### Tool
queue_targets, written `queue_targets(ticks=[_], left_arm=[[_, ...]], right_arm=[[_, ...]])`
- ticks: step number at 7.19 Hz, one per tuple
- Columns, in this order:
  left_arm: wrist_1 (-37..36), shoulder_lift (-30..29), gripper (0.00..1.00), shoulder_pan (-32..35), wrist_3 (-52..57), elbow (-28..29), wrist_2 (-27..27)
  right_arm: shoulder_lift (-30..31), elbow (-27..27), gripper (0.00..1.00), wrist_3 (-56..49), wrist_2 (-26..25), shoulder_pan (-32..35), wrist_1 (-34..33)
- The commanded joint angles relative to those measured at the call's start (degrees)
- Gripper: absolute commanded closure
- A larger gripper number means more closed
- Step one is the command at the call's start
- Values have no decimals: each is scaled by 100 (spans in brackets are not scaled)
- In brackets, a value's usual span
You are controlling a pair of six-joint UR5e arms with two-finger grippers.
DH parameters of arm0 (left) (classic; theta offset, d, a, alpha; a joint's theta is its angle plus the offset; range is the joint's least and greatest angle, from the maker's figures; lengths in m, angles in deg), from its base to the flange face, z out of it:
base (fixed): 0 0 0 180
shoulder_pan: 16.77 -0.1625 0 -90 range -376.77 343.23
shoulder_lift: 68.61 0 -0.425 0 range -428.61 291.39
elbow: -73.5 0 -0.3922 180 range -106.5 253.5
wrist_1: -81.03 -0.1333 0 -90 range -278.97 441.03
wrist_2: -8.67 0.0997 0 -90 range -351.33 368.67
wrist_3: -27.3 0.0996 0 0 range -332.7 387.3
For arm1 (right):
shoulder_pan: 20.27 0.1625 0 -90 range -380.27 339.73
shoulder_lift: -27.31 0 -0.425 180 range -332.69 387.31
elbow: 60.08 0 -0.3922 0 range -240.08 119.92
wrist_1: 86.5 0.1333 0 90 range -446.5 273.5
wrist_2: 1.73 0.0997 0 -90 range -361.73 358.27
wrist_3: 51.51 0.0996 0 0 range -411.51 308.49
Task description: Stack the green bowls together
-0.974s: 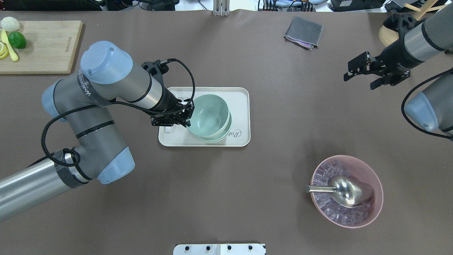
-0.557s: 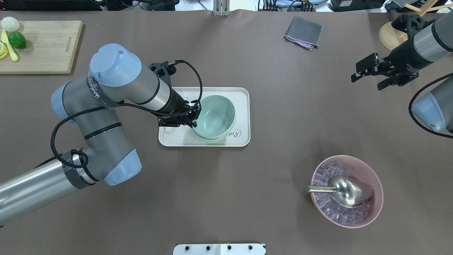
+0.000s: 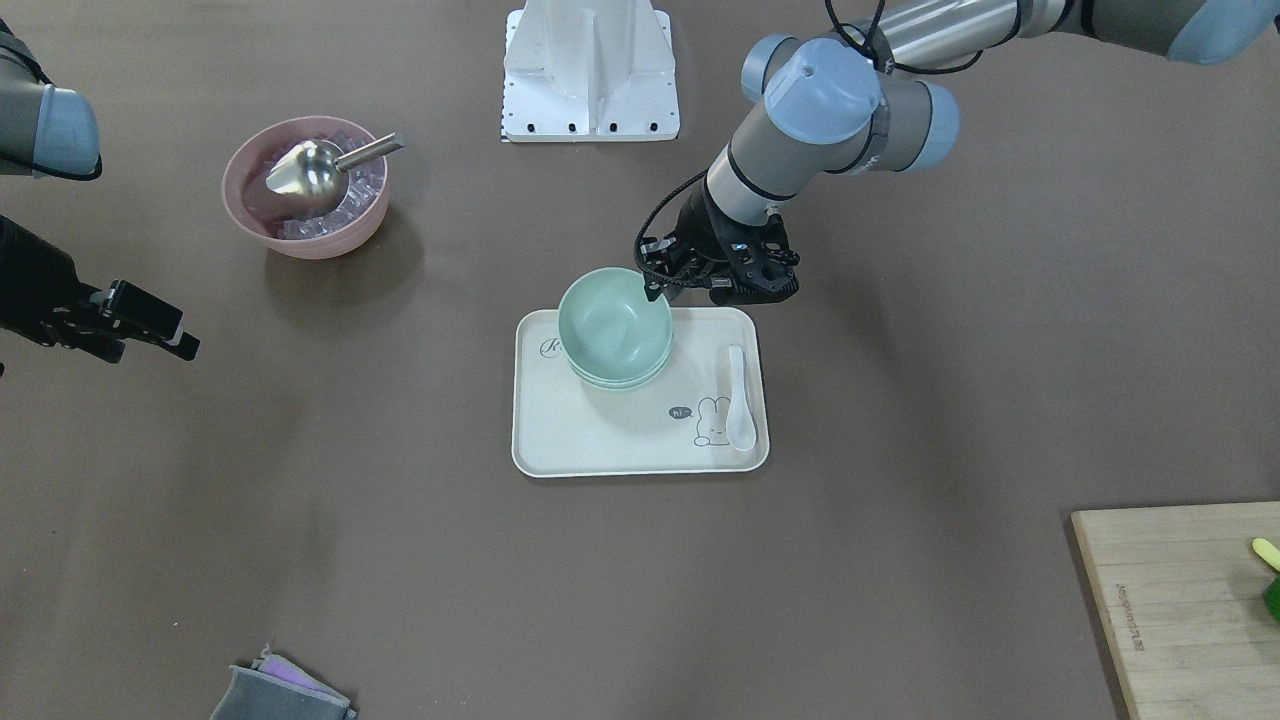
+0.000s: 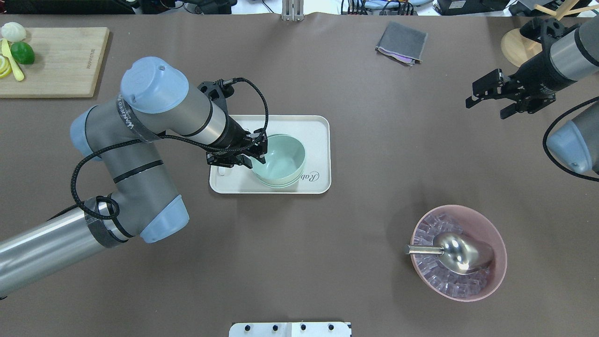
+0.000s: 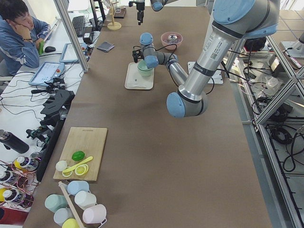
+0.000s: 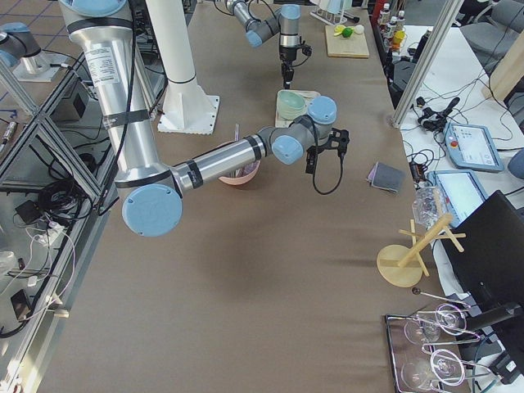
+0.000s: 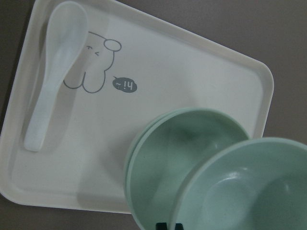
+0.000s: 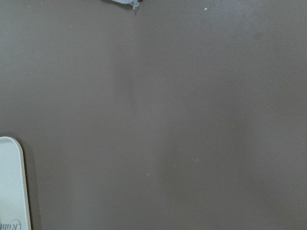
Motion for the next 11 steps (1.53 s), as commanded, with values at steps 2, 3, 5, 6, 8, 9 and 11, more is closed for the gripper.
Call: queue_targets(ticks=[2, 3, 5, 6, 8, 9, 11], left_arm=[[63, 39, 2, 305, 137, 63, -58], [28, 178, 2, 594, 189, -77, -110], [-95, 1194, 2, 1419, 2085, -499, -716], [-191, 1843, 2, 1658, 3315, -744, -717], [-192, 3493, 2, 2613, 5619, -1359, -770], [-192, 3928, 2, 3193, 6613, -1292, -1214], [-1082, 4055, 2, 4275, 8215, -1159, -1657]], right_arm=[[79, 2, 0, -11, -6, 32, 16], [210, 2, 0, -255, -6, 163, 16], [666, -68, 0, -1342, 3, 575, -11], [929, -103, 0, -2061, -32, 812, -11], [1029, -741, 0, -3459, -67, 1410, -11], [976, -1206, 0, -4231, -94, 1665, -11], [958, -1798, 0, -5272, -311, 2035, -11]])
